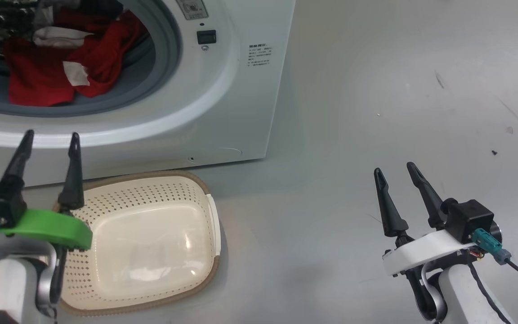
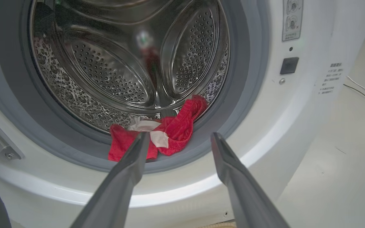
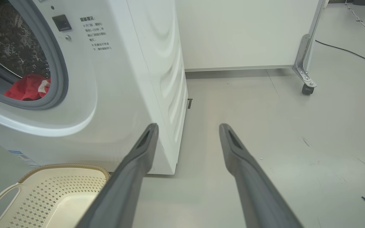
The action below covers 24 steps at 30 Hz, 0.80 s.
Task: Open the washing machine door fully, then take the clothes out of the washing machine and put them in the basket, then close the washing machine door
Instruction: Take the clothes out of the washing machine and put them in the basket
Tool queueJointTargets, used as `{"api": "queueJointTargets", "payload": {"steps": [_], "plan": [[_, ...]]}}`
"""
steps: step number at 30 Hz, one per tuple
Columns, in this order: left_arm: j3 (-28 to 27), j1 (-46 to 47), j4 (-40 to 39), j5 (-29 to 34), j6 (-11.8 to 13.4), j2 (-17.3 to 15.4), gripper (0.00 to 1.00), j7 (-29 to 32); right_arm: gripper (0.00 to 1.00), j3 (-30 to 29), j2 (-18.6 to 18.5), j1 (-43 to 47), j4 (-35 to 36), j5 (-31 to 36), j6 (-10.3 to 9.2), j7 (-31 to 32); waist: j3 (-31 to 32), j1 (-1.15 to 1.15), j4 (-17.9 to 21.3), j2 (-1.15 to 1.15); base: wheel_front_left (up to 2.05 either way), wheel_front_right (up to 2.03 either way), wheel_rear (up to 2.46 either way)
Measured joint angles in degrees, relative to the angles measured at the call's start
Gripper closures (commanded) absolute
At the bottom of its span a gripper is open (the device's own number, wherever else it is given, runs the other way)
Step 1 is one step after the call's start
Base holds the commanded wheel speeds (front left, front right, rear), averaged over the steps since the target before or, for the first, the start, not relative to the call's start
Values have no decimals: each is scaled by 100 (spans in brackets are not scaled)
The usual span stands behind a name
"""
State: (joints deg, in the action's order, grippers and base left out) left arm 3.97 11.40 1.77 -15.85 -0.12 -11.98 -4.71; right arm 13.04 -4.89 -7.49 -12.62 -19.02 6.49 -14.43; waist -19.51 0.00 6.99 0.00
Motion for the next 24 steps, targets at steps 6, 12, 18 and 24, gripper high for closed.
{"api": "queueJointTargets", "payload": {"steps": [6, 12, 18, 24], "plan": [[-293, 729, 183, 23, 213, -244, 0, 535, 0, 27, 35, -232, 88, -7, 2, 0, -389, 0, 228, 0, 0, 0, 0], [-434, 1603, 495, 181, 298, -668, 0, 1074, 0, 59, 89, -524, 159, -19, 29, -1, -855, 0, 469, 0, 0, 0, 0], [-405, 2157, 943, 488, 349, -916, 0, 1482, 0, 93, 122, -667, 163, -66, 48, -1, -1176, 0, 651, 0, 0, 0, 0], [-477, 2596, 1401, 648, 469, -1083, 0, 1842, 0, 164, 134, -784, 165, -115, 48, -1, -1412, 0, 778, 0, 0, 0, 0]]}}
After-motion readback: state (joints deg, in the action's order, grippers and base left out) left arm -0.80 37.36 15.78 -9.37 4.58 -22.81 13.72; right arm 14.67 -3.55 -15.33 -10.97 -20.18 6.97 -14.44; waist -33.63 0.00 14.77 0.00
